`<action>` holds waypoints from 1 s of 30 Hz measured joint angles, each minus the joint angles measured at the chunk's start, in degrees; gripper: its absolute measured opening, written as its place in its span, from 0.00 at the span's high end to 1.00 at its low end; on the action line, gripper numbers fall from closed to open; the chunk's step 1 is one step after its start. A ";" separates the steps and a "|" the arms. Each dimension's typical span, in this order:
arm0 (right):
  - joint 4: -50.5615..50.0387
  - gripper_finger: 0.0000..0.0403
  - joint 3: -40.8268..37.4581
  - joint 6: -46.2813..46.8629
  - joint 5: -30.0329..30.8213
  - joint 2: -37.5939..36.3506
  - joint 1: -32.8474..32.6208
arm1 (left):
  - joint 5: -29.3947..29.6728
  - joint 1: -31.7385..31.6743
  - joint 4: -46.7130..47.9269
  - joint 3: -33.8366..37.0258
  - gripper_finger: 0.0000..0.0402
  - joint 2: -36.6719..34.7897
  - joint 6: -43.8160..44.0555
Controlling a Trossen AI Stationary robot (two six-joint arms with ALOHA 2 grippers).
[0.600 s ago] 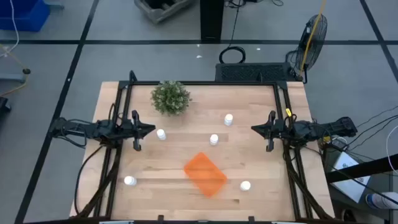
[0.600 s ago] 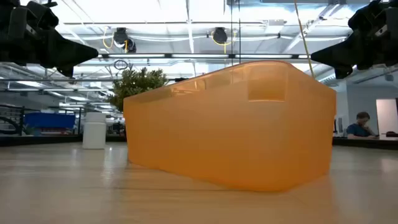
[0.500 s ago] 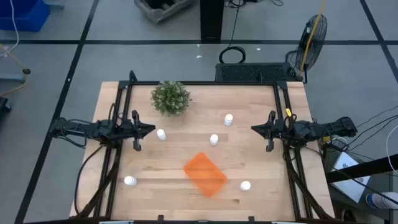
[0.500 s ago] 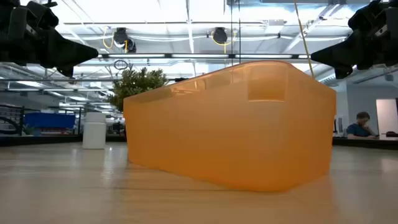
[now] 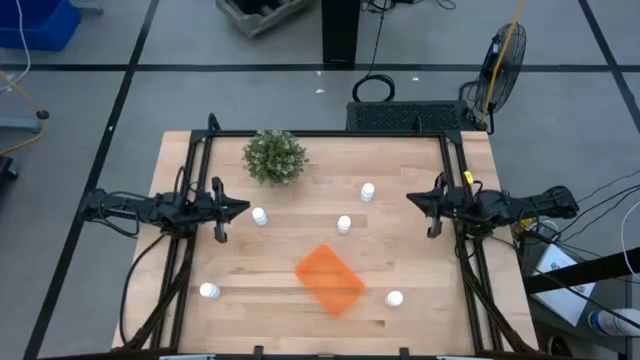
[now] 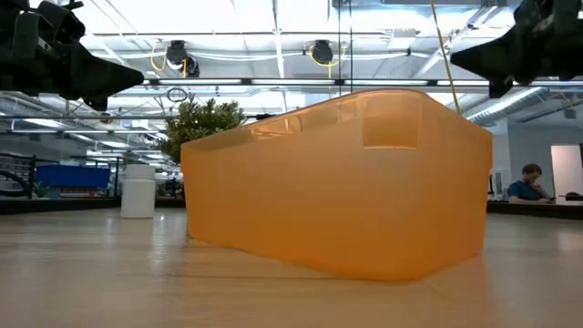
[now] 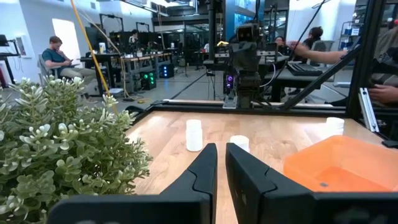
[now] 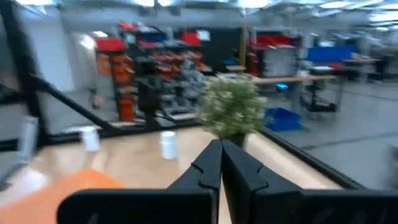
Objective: Pick and place pill bottles into a basket
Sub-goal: Put the white medicine bottle into the orange bin
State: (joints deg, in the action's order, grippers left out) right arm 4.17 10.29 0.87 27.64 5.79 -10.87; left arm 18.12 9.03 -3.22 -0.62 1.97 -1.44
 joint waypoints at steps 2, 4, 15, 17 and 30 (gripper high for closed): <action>-2.29 0.99 3.50 -0.07 3.62 4.93 0.81 | 0.01 0.00 0.00 0.00 0.91 -0.02 -0.03; -6.06 0.99 7.96 0.05 5.89 10.98 1.83 | 0.01 -0.01 0.00 0.02 0.91 -0.02 -0.04; -21.01 0.95 34.96 -1.92 8.09 42.80 13.14 | -0.02 -0.01 0.02 0.02 0.91 -0.02 -0.85; -21.20 0.90 37.88 -2.01 6.74 46.20 15.47 | -0.02 -0.02 0.02 0.02 0.91 -0.02 -0.87; -40.78 0.53 56.63 6.00 -14.77 64.42 26.31 | -0.06 -0.01 0.04 0.01 0.91 -0.02 0.29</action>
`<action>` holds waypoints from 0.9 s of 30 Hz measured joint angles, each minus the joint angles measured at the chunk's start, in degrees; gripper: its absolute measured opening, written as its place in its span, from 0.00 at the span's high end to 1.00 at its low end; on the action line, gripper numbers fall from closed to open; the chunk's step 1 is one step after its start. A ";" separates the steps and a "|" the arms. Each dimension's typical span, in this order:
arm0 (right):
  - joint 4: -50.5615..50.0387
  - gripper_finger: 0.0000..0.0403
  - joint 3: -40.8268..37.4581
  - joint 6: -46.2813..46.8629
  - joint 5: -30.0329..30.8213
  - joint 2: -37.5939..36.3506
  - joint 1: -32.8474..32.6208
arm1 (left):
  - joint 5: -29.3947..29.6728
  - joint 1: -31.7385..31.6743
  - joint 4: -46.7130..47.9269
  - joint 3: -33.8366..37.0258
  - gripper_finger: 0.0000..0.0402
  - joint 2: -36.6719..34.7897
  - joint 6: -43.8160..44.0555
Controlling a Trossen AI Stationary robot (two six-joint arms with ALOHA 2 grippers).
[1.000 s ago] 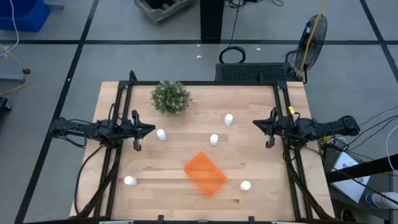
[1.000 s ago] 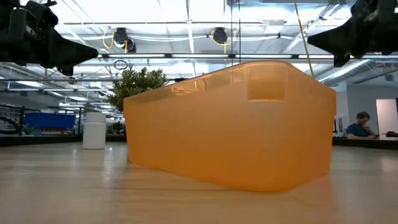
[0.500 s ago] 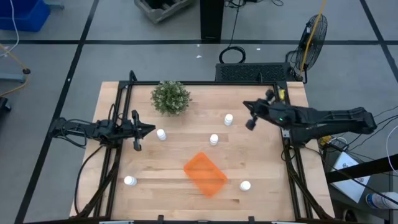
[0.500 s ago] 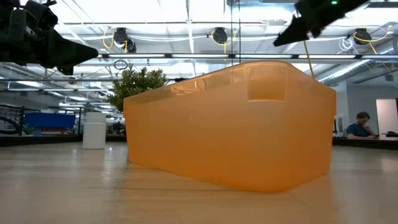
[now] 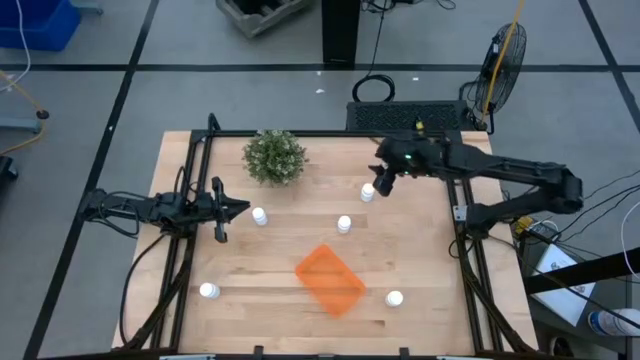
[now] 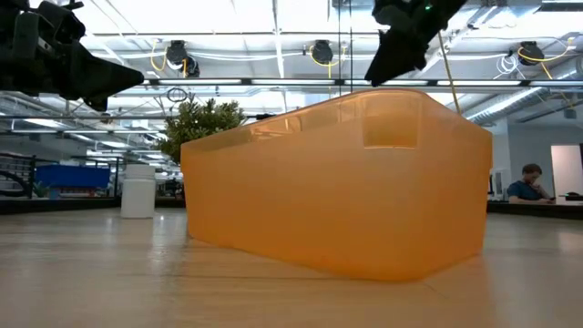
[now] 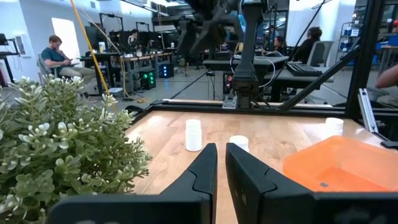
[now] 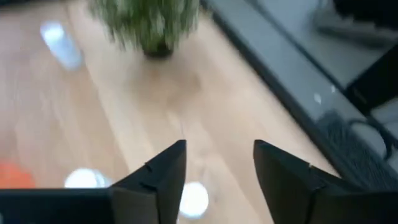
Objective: Pick and place pill bottles into a basket
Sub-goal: Put the white medicine bottle into the orange bin
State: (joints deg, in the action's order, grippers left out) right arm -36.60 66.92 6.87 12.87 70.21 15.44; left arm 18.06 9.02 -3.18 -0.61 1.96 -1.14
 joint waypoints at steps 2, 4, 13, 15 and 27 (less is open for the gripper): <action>-5.21 0.51 3.07 -0.04 -0.10 3.90 0.00 | 0.00 0.02 0.00 0.01 0.91 0.00 0.13; -10.09 0.49 5.51 -0.43 0.36 7.70 -0.02 | -0.01 0.01 0.00 0.00 0.91 0.00 0.15; -15.51 0.43 7.38 -3.13 0.36 17.53 -0.04 | -0.07 0.00 0.18 -0.01 0.91 0.02 0.13; -15.07 0.42 7.38 -3.25 0.21 18.60 -0.13 | -0.09 0.00 0.20 -0.01 0.91 0.02 0.13; -14.55 0.34 7.38 -3.29 -4.12 20.53 -0.15 | -0.17 0.02 0.26 -0.01 0.91 0.02 0.13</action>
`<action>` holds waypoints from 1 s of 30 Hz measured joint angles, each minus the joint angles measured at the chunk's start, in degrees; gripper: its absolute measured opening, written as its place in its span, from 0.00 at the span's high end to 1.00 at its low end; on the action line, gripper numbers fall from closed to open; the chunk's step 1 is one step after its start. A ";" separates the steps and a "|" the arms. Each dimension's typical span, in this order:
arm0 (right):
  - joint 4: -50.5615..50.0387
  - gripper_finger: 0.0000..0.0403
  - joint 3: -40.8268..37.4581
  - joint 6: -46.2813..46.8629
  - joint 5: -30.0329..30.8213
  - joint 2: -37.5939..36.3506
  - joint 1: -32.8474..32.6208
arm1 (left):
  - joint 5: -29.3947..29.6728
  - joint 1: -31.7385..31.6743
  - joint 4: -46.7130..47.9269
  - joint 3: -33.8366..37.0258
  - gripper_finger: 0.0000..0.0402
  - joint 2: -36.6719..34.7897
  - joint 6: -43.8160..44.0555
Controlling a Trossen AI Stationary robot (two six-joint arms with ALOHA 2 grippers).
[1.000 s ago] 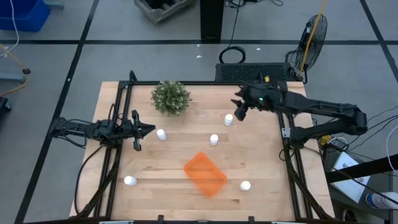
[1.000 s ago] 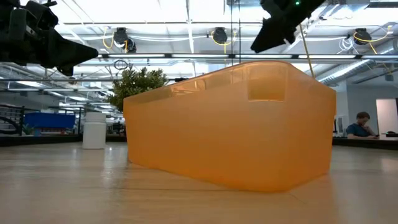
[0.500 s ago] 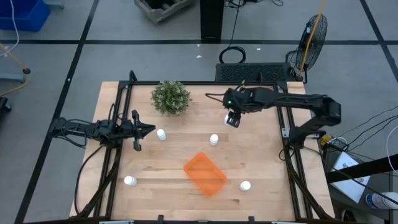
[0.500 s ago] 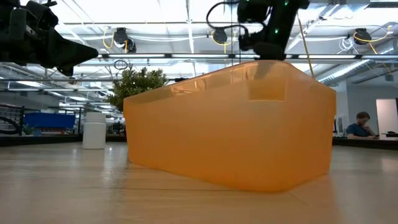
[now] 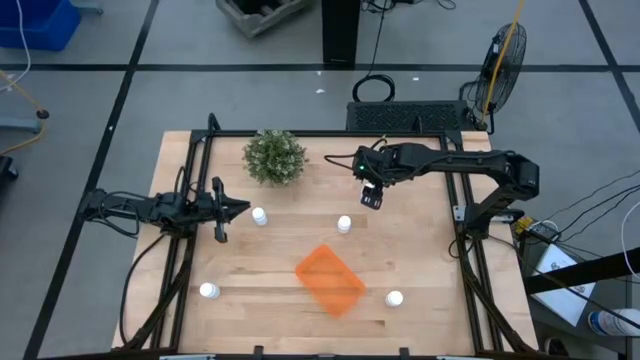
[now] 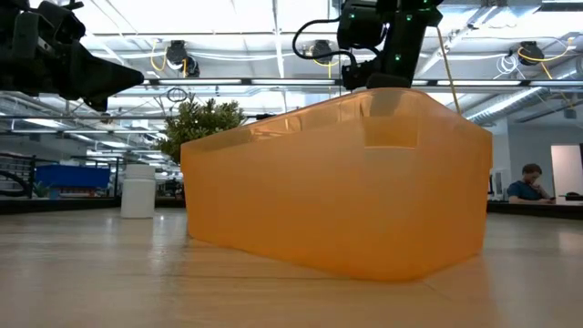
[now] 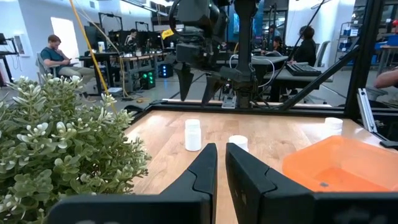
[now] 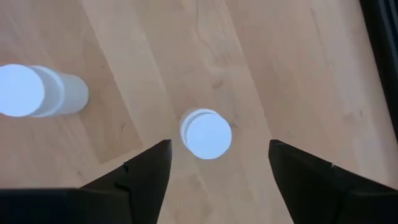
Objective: Pick and place pill bottles into a basket
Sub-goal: Put the white medicine bottle into the orange bin
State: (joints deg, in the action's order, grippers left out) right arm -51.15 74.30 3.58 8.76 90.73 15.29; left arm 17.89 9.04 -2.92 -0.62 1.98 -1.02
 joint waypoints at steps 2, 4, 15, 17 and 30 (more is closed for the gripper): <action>0.32 0.32 0.00 -0.52 -0.02 0.18 0.00 | -0.02 -0.02 0.00 0.02 0.91 0.00 0.00; 0.79 0.29 -0.31 -0.73 -0.01 0.25 -0.02 | -0.01 -0.01 0.00 0.00 0.91 0.00 0.02; 7.76 0.24 -7.91 -0.69 0.08 0.20 0.00 | 0.00 -0.01 0.00 0.02 0.91 0.00 0.47; 9.28 0.24 -8.95 -0.66 0.09 0.18 0.00 | -0.02 -0.02 0.00 0.01 0.91 0.00 0.48; 15.24 0.24 -11.87 -1.44 0.02 0.18 0.09 | 0.00 -0.02 0.02 0.00 0.91 0.00 0.44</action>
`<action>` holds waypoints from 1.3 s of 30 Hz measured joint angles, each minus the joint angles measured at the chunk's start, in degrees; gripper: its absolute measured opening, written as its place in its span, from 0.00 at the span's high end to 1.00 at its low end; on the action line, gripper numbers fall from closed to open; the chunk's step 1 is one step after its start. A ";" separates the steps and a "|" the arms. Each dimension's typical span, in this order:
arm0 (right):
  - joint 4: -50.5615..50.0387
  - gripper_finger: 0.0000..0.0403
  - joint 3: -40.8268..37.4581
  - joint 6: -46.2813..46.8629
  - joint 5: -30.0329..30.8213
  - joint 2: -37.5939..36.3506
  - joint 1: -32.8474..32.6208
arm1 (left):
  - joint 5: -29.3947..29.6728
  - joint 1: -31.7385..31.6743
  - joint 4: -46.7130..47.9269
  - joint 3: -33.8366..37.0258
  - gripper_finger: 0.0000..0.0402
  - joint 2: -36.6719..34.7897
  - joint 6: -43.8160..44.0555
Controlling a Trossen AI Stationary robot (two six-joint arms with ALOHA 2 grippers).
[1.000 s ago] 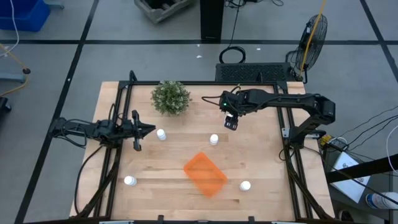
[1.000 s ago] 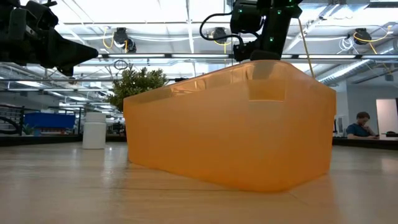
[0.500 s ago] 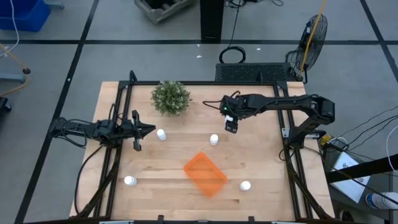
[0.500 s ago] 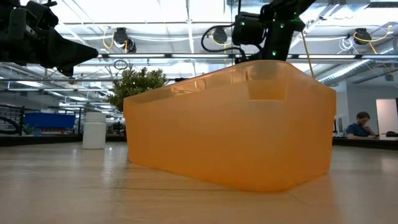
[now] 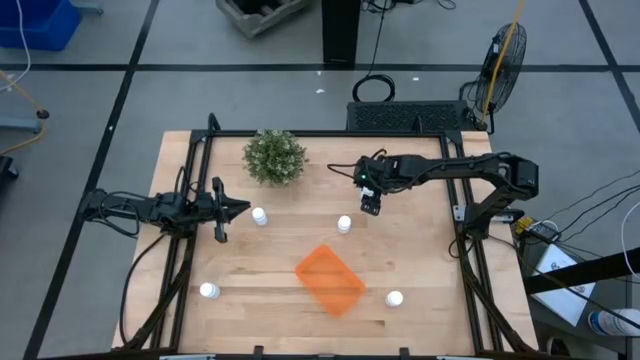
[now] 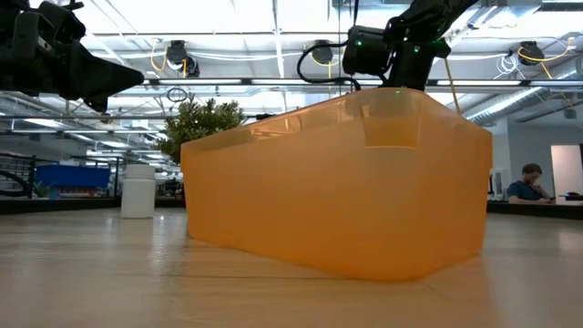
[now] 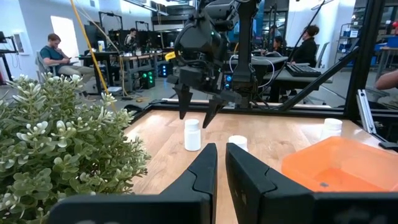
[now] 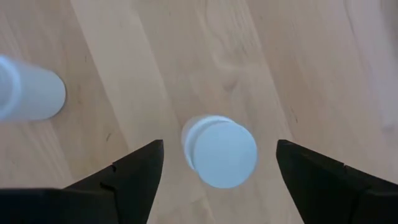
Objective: Pick and place pill bottles into a basket
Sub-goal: Put the white medicine bottle into the orange bin
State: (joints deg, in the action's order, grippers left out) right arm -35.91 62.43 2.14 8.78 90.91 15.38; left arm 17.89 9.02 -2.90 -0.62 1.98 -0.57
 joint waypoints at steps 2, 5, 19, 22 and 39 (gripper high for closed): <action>0.27 0.24 0.00 -0.25 -0.02 0.00 0.04 | 0.00 0.01 -0.01 0.01 0.91 0.00 0.02; 0.43 0.24 0.00 -0.46 -0.07 0.00 0.42 | 0.00 0.02 0.00 0.00 0.91 0.00 -0.01; 2.92 0.25 0.00 -0.65 -1.60 3.37 2.12 | 0.02 0.00 -0.02 0.02 0.91 0.10 -0.03; 3.83 0.25 -0.02 -1.09 -1.62 3.99 2.14 | 0.02 0.02 0.01 0.02 0.91 0.31 -0.05; 1.21 0.25 -0.02 -1.32 -1.46 4.24 2.16 | 0.04 0.00 -0.26 0.02 0.91 3.67 -0.26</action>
State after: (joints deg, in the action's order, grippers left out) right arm -34.70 62.41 0.82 7.31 95.15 17.54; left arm 17.93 9.02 -3.16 -0.60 5.65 -0.84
